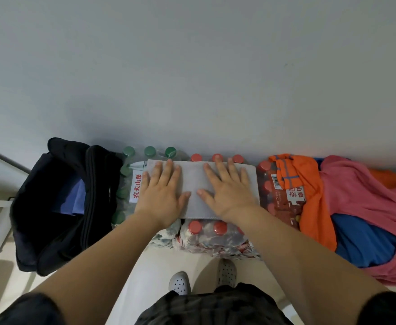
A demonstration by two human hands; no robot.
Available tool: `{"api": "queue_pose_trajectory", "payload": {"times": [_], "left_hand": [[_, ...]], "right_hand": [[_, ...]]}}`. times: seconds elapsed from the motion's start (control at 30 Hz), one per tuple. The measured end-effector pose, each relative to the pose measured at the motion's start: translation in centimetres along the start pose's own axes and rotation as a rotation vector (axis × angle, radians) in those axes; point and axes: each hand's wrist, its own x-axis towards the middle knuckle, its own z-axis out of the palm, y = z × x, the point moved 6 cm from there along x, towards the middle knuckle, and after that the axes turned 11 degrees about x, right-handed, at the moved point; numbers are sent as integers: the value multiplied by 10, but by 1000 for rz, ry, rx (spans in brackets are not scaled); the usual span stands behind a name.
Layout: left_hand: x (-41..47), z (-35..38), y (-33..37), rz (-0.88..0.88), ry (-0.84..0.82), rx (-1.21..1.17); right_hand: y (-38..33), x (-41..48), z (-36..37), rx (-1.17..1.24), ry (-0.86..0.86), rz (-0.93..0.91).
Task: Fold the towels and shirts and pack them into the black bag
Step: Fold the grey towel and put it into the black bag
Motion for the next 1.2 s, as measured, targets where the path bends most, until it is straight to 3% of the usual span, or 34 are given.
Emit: {"api": "queue_pose_trajectory", "payload": {"times": [0.27,0.4,0.57,0.7,0.83,1.2], "left_hand": [[-2,15,-9,-22,21,35],[-5,10,-13,-2,65,-120],[-15,-1,-39,-222,197,-258],[-15,-7,-51,-325,170,-221],[-4,-14,-56,-298,57,-299],[13,-21,-58,-297,-177,-450]], "right_hand": [[38,-6,9,43,74,44],[42,-8,8,36,84,34],[34,-10,3,7,120,30],[8,-15,5,-19,85,-46],[0,-15,21,-29,-2,-55],[1,-16,20,-32,-13,-47]]}}
